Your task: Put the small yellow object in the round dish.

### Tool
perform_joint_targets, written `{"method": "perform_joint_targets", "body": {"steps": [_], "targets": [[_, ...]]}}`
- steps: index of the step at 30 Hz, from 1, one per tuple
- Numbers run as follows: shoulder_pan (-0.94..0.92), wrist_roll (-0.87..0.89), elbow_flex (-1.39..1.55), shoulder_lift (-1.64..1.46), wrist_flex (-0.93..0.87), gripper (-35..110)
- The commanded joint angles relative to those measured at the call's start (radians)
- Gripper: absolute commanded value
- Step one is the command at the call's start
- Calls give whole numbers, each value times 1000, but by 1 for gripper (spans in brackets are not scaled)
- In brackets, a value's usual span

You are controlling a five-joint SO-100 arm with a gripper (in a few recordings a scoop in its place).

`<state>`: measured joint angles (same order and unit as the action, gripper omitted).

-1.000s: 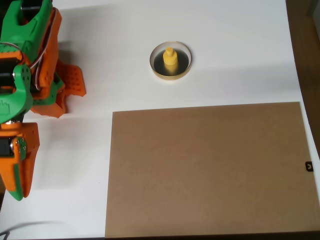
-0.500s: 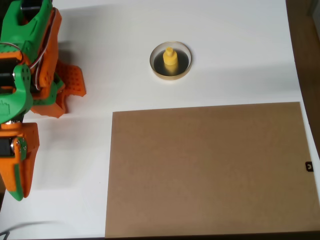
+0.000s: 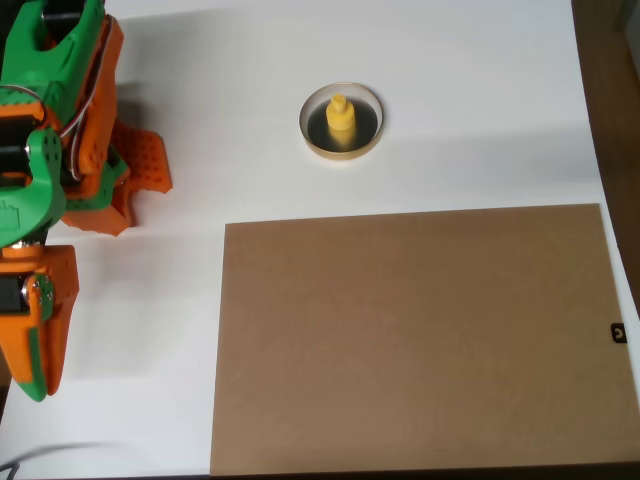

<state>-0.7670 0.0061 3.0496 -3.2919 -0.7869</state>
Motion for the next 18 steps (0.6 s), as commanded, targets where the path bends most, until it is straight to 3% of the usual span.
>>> {"method": "perform_joint_targets", "body": {"steps": [1, 18], "targets": [[-9, 5, 5, -35, 3, 0], [23, -31, 5, -35, 3, 0]]}}
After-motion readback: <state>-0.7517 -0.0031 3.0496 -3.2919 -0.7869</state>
